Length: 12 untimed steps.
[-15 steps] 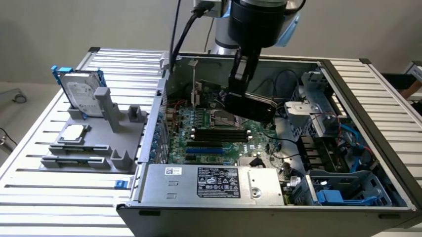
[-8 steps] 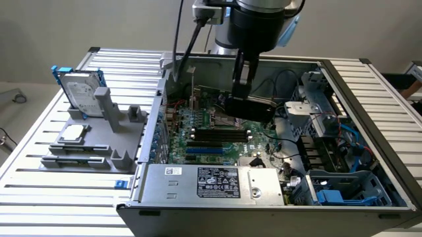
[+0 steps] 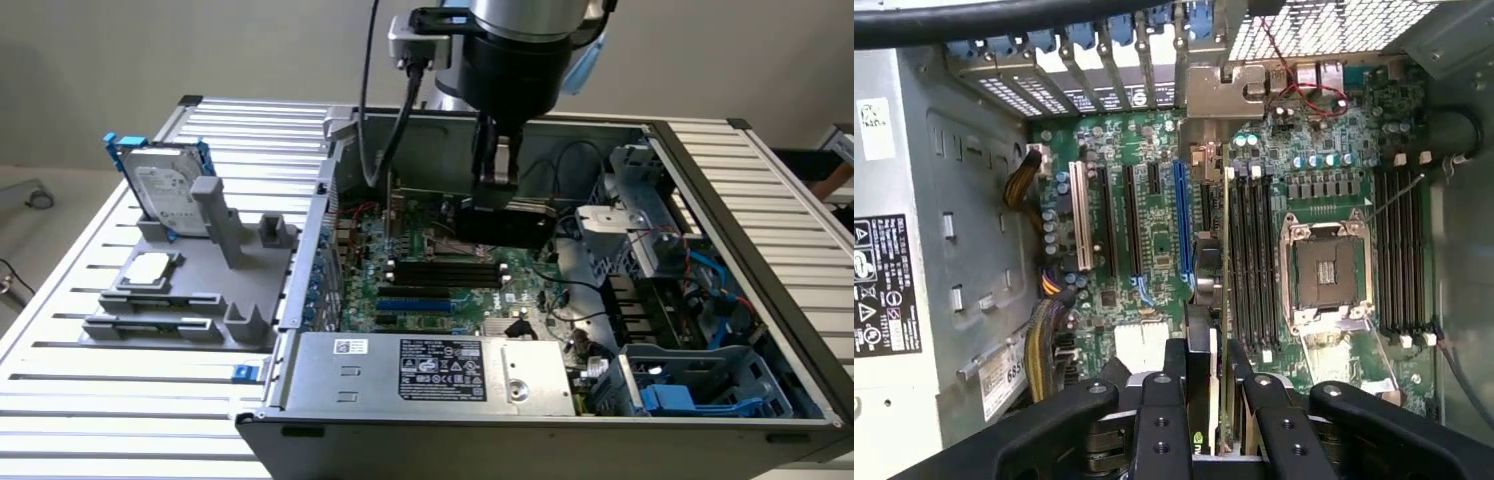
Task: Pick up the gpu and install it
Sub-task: 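Insert the gpu into the slot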
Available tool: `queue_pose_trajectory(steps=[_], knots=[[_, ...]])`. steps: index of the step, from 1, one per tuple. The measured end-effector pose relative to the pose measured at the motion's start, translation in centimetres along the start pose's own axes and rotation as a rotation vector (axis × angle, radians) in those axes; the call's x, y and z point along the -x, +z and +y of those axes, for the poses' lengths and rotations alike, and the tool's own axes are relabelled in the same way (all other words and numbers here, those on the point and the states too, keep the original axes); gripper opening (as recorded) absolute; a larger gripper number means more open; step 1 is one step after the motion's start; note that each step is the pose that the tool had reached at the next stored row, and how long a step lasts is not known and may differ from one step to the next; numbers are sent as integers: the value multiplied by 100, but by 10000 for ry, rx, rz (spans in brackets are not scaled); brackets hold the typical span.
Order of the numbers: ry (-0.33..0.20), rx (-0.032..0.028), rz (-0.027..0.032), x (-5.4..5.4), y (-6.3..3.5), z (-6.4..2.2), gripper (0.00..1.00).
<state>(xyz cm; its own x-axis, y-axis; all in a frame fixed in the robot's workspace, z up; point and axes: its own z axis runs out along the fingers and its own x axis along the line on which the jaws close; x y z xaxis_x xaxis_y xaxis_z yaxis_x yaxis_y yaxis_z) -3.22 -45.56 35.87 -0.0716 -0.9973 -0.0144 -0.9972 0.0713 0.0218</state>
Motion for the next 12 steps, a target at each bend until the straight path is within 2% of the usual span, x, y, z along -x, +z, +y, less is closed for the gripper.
queue_pose_trajectory(steps=[7, 9, 12], knots=[[-261, -220, -59, 43, 113, 94, 27], [-311, -249, -64, 55, 133, 129, 27], [-480, -245, -70, 53, 140, 173, 27]])
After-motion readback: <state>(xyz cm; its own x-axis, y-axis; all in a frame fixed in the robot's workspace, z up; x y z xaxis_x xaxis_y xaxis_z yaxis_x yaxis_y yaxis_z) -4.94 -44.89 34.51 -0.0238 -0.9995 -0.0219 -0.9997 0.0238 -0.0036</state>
